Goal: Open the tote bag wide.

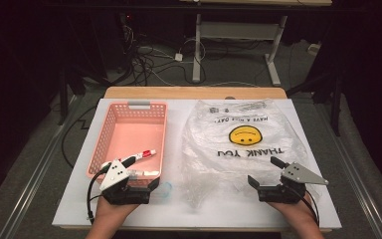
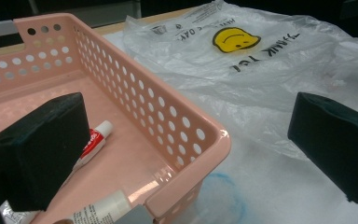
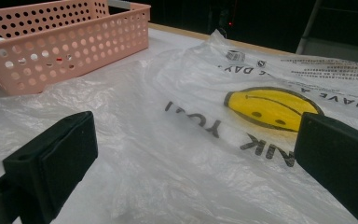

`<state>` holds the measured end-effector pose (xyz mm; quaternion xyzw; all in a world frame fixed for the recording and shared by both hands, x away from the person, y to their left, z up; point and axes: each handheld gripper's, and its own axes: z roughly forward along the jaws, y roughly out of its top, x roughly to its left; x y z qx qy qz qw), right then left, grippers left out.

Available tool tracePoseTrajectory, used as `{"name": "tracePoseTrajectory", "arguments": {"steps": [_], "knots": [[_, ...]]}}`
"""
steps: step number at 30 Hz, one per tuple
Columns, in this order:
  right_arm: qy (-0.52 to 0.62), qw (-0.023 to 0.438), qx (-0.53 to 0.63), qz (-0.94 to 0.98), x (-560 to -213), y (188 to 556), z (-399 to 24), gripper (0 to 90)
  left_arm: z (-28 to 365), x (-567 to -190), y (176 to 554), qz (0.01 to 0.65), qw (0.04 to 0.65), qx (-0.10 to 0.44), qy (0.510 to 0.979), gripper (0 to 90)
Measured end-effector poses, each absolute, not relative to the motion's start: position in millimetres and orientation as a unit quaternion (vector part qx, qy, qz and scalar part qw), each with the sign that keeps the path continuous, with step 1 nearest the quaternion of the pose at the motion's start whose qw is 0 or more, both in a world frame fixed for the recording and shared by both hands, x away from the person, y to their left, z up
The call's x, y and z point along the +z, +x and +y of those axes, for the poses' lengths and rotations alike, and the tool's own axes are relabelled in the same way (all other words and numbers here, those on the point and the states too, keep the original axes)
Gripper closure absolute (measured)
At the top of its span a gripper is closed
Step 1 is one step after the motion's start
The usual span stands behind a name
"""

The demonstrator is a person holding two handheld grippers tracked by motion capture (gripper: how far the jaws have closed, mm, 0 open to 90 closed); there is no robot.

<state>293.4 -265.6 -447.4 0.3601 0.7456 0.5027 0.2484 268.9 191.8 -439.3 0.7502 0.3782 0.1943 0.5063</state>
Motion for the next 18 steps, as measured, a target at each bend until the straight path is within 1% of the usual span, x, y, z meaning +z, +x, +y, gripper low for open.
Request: {"name": "tracePoseTrajectory", "arguments": {"steps": [7,13,17,18], "knots": [[0.361,0.246,0.503,0.746,-448,292,-271,0.0,192,-441,269,0.379,0.510,0.192,0.748,0.0],[0.365,0.257,0.494,0.746,-444,295,-276,0.0,193,-443,269,0.385,0.508,0.191,0.746,0.0],[0.380,0.261,0.486,0.743,-442,298,-291,0.0,193,-442,271,0.388,0.513,0.192,0.741,0.0],[0.397,0.265,0.476,0.739,-442,299,-303,0.0,193,-442,272,0.388,0.514,0.191,0.741,0.0]]}}
